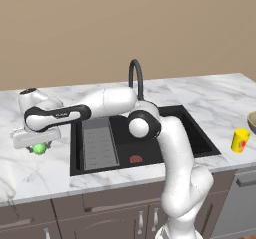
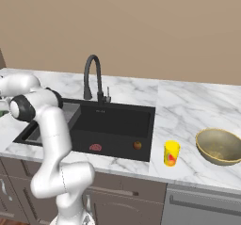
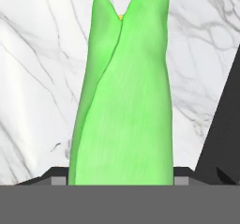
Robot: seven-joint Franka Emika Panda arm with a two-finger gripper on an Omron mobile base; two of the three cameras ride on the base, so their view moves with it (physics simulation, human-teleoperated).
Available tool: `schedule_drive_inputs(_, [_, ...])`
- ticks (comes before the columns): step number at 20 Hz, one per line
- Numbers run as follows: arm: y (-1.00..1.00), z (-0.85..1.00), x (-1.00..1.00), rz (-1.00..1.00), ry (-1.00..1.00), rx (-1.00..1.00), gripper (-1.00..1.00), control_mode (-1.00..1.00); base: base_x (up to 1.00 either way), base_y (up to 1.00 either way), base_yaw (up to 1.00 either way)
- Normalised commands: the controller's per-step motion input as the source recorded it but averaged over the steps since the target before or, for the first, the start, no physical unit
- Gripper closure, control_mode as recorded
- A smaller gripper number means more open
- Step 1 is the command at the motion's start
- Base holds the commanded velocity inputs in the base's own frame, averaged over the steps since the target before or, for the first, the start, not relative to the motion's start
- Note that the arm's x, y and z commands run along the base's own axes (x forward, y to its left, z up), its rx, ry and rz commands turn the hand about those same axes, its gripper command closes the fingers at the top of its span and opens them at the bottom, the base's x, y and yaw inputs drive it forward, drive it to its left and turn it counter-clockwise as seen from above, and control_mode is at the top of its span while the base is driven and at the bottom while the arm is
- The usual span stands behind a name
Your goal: Remove the corn and apple from the sink. Then move the bowl and cup from the counter to the sink for washing.
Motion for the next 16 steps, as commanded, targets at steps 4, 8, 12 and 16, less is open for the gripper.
schedule_drive_inputs(4, [0.02, -0.3, 0.17, 0.0, 0.09, 0.0, 1.0, -1.0, 0.0, 0.0, 0.0])
schedule_drive_inputs(8, [0.0, -0.31, 0.11, 0.0, 0.07, 0.0, 1.0, -1.0, 0.0, 0.0, 0.0])
schedule_drive_inputs(12, [0.01, -0.29, 0.11, 0.0, 0.03, 0.0, 1.0, -1.0, 0.0, 0.0, 0.0])
schedule_drive_inputs(16, [0.0, -0.27, -0.01, 0.0, 0.0, 0.01, 1.0, -1.0, 0.0, 0.0, 0.0])
